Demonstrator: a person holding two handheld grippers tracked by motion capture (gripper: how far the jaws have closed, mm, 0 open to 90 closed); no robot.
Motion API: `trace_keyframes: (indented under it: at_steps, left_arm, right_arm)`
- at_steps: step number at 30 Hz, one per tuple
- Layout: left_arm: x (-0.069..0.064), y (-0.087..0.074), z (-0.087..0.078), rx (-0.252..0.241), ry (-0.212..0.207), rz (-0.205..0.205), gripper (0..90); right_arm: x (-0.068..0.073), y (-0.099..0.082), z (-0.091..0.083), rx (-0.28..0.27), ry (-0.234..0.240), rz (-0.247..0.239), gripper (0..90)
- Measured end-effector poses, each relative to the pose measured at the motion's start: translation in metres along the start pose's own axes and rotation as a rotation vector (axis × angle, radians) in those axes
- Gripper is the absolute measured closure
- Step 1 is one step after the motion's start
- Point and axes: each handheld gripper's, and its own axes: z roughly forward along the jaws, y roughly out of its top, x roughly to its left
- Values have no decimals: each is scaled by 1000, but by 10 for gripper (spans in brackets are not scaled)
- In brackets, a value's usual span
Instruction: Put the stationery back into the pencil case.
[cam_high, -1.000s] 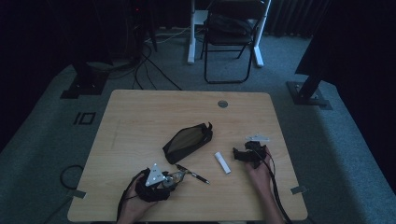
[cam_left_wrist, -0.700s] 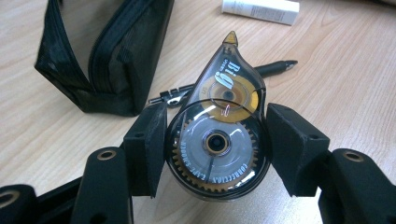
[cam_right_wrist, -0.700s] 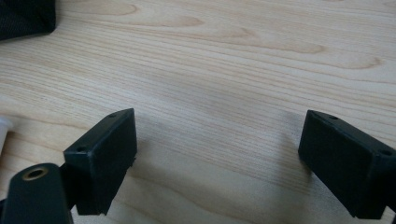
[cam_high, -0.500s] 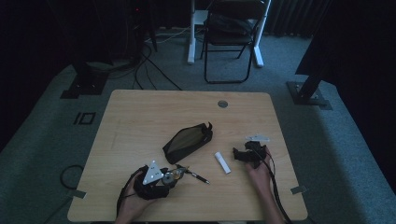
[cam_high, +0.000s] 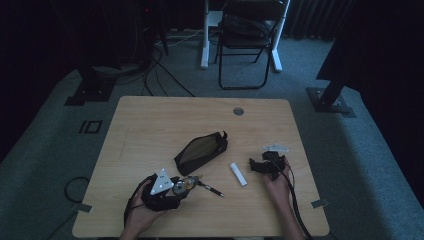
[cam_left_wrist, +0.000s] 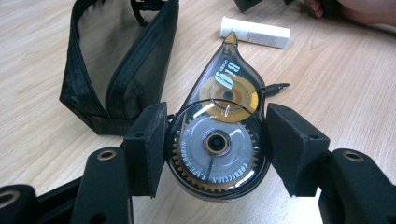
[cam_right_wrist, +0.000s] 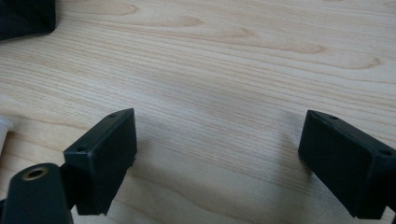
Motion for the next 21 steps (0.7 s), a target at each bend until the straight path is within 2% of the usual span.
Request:
trace_keyframes:
  at_steps: [21]
  left_arm:
    - [7,12,-10,-27,7,4,416]
  right_arm:
    - [0,0,0,0,0,0,114]
